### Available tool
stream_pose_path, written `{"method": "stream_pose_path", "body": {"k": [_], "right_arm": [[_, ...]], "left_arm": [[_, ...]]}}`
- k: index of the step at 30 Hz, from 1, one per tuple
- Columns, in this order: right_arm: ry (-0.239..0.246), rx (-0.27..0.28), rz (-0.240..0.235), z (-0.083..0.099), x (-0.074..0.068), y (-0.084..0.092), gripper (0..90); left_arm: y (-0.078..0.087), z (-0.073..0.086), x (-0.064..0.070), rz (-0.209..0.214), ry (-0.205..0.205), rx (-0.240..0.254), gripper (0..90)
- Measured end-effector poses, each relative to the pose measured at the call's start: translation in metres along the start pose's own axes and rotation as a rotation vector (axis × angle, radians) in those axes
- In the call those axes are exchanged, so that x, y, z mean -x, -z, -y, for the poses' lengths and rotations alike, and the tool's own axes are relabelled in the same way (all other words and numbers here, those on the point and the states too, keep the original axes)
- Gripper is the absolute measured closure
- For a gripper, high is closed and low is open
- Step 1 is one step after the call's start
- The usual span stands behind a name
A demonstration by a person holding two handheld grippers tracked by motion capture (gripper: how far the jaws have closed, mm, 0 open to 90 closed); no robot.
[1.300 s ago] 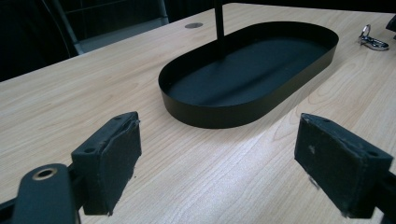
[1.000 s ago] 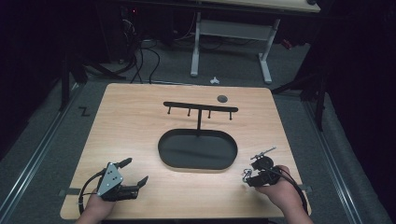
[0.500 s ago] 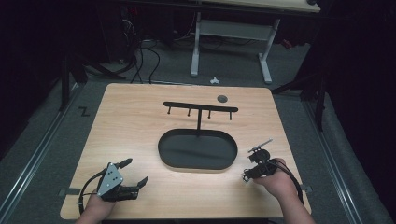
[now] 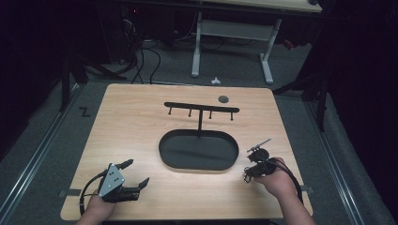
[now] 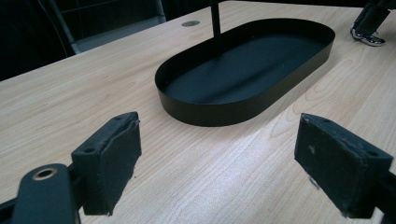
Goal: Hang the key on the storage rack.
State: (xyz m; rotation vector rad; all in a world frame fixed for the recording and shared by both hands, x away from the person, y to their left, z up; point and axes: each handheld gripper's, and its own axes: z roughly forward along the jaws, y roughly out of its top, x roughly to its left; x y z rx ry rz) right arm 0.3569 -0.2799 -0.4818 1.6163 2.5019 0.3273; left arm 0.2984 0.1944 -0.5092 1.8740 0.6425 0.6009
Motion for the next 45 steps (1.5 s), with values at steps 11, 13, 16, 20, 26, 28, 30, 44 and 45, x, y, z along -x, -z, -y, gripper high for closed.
{"method": "stream_pose_path", "body": {"k": [11, 13, 16, 20, 26, 28, 30, 44, 45], "right_arm": [[-0.008, 0.024, -0.036, 0.007, -0.002, 0.0, 88.1], [-0.014, 0.029, -0.037, 0.008, -0.002, 0.0, 88.2], [-0.017, 0.037, -0.035, 0.01, -0.002, 0.001, 88.3], [-0.028, 0.049, -0.038, 0.012, -0.002, 0.004, 88.3], [-0.029, 0.057, -0.05, 0.011, -0.007, 0.014, 88.3], [-0.03, 0.058, -0.052, 0.011, -0.008, 0.017, 88.3], [-0.029, 0.059, -0.056, 0.012, -0.01, 0.02, 88.3], [-0.026, 0.075, -0.07, 0.015, -0.013, 0.038, 88.3], [-0.026, 0.075, -0.07, 0.015, -0.013, 0.038, 88.3]], "left_arm": [[-0.001, 0.0, 0.0, 0.0, 0.002, -0.003, 15.1], [-0.001, 0.0, 0.0, 0.0, 0.0, -0.003, 15.2], [-0.001, 0.0, 0.0, 0.0, 0.002, -0.006, 15.2], [-0.002, 0.001, 0.0, -0.002, 0.004, -0.006, 15.1], [0.0, 0.0, 0.0, 0.0, 0.001, -0.002, 15.1], [0.0, 0.001, 0.0, -0.001, 0.003, -0.005, 15.2], [0.0, 0.001, 0.0, 0.0, 0.002, -0.004, 15.2], [-0.001, 0.001, 0.0, 0.001, 0.007, -0.005, 15.2], [-0.001, 0.001, 0.0, 0.001, 0.007, -0.005, 15.1]]}}
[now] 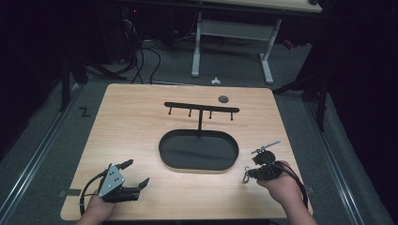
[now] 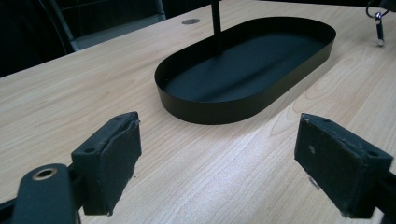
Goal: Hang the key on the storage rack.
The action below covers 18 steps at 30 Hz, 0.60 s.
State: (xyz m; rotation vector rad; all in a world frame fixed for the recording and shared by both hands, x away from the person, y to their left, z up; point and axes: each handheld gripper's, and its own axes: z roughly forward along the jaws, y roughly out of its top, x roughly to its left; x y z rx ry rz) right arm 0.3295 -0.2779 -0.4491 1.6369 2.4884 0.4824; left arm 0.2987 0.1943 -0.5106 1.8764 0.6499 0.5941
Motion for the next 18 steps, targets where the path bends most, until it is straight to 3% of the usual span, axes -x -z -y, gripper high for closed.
{"method": "stream_pose_path", "body": {"k": [18], "right_arm": [[-0.002, -0.012, 0.03, -0.009, 0.002, 0.028, 88.4]], "left_arm": [[-0.001, -0.001, 0.002, 0.004, -0.017, 0.003, 15.1]]}}
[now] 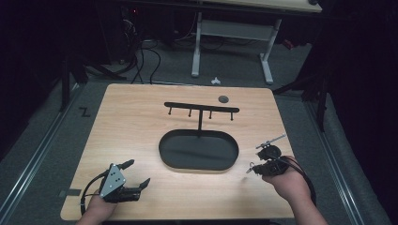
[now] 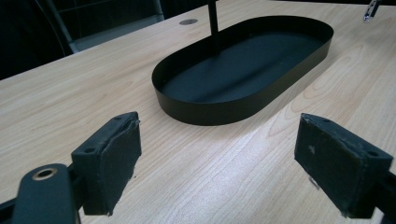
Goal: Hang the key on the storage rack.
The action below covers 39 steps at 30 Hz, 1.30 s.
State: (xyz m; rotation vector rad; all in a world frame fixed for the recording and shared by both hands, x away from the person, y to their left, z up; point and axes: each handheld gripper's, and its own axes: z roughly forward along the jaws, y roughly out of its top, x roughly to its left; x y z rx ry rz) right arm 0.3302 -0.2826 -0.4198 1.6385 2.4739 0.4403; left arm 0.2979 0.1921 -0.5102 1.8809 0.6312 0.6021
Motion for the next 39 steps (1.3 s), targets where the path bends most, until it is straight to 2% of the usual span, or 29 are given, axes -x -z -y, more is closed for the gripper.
{"method": "stream_pose_path", "body": {"k": [9, 21, 26, 31, 35, 39], "right_arm": [[0.013, -0.009, 0.017, -0.012, -0.004, 0.013, 88.4], [0.02, -0.003, 0.013, -0.029, -0.01, 0.021, 88.3], [0.04, -0.001, 0.018, -0.041, -0.015, 0.024, 88.3], [0.042, 0.001, 0.015, -0.048, -0.017, 0.026, 88.3], [0.024, -0.007, 0.004, -0.054, -0.017, 0.026, 88.3], [0.032, -0.005, 0.011, -0.058, -0.019, 0.03, 88.3]], "left_arm": [[0.001, 0.0, -0.001, -0.004, 0.004, 0.001, 15.1], [0.001, 0.0, -0.001, -0.004, 0.002, 0.003, 15.2], [0.001, 0.0, -0.001, -0.002, 0.002, 0.003, 15.1], [0.001, -0.001, -0.001, 0.0, 0.002, 0.002, 15.2], [0.003, -0.001, -0.001, 0.003, 0.008, 0.004, 15.2], [0.003, -0.001, -0.001, 0.001, 0.009, 0.003, 15.1]]}}
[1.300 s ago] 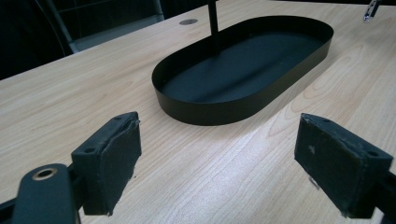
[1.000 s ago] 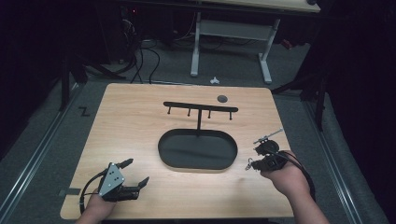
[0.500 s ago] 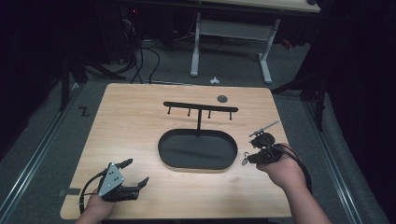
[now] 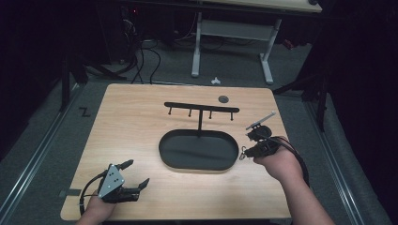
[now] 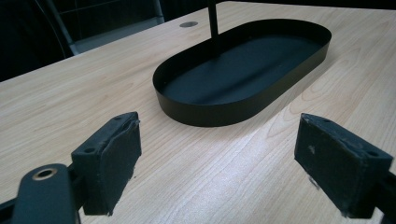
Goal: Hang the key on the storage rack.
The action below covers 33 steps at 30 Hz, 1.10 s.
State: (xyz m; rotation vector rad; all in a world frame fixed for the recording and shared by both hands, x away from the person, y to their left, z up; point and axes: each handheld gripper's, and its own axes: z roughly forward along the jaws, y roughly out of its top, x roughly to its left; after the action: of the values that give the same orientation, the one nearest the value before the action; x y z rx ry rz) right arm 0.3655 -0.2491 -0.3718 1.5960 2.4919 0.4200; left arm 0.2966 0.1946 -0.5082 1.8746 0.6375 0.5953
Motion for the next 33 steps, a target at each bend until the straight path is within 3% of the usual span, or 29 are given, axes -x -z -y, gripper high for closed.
{"method": "stream_pose_path", "body": {"k": [14, 33], "right_arm": [[0.025, 0.024, 0.006, -0.021, -0.008, 0.021, 88.3], [0.06, 0.051, 0.009, -0.054, -0.019, 0.03, 88.3]], "left_arm": [[0.0, 0.0, -0.001, 0.001, -0.005, 0.0, 15.1], [0.0, 0.001, -0.002, -0.003, 0.002, 0.001, 15.1]]}}
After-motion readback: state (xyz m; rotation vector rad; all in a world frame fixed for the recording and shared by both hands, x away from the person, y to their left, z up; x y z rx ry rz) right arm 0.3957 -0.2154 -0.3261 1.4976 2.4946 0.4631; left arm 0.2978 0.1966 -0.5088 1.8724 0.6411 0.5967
